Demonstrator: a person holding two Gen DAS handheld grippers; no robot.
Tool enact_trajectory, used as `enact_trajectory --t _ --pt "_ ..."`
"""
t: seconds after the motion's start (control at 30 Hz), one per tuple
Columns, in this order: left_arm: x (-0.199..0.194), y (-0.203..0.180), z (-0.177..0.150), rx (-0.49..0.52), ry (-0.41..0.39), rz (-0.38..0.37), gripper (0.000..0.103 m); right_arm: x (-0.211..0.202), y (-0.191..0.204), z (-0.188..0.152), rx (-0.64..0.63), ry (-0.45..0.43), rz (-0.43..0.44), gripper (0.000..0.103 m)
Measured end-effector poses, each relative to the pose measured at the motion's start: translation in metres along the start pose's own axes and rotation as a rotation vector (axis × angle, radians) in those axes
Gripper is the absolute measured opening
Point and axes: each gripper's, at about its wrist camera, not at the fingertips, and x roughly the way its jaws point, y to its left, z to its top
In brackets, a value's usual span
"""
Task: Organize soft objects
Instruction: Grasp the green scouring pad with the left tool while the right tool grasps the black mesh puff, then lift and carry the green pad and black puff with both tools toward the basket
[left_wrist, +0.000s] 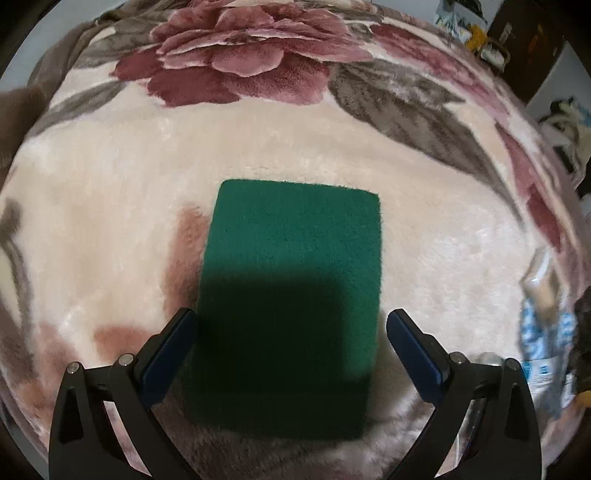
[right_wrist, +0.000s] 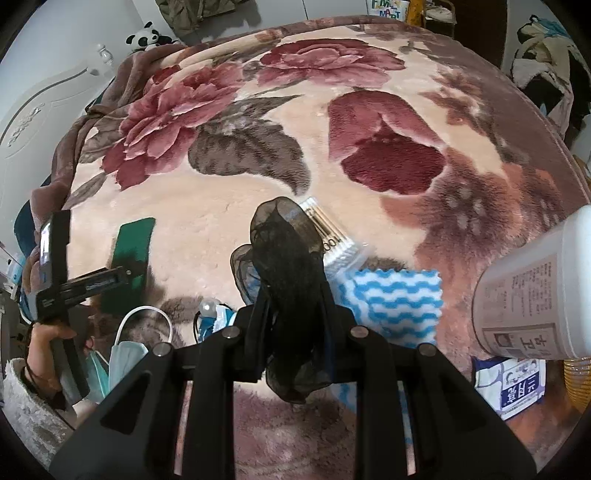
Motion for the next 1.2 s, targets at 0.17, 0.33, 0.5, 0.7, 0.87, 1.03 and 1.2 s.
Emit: enact_trajectory --t 0.17,0.33,0.5,0.7,0.87,1.03,1.2 --pt "0.009 -0.003 -0.003 0.037 0.009 0.04 0.102 0.002 0.004 0.0 -0.006 0.005 0.008 0.024" --pt "-0.004 0.01 -0.006 -0.054 -0.012 -0.05 0.102 -0.002 0.007 -0.002 -0.015 -0.001 0.016 0.024" --pt "-0.027 0.009 -0.012 -0.073 -0.051 -0.081 0.102 -0.012 0.008 -0.004 -0.011 -0.016 0.019 0.024" --pt "-0.067 0.001 -0.017 -0.046 -0.11 -0.093 0.102 -0.031 0.003 -0.007 0.007 -0.048 0.018 0.024" --pt "-0.105 -0.003 -0.018 -0.038 -0.166 -0.108 0.102 -0.055 0.002 -0.01 0.009 -0.088 0.017 0.024" --pt "-0.132 -0.011 -0.026 -0.017 -0.185 -0.113 0.102 -0.071 0.001 -0.016 0.013 -0.112 0.027 0.024" --pt "-0.147 -0.027 -0.046 0.016 -0.183 -0.115 0.102 -0.077 -0.005 -0.025 0.035 -0.113 0.042 0.024"
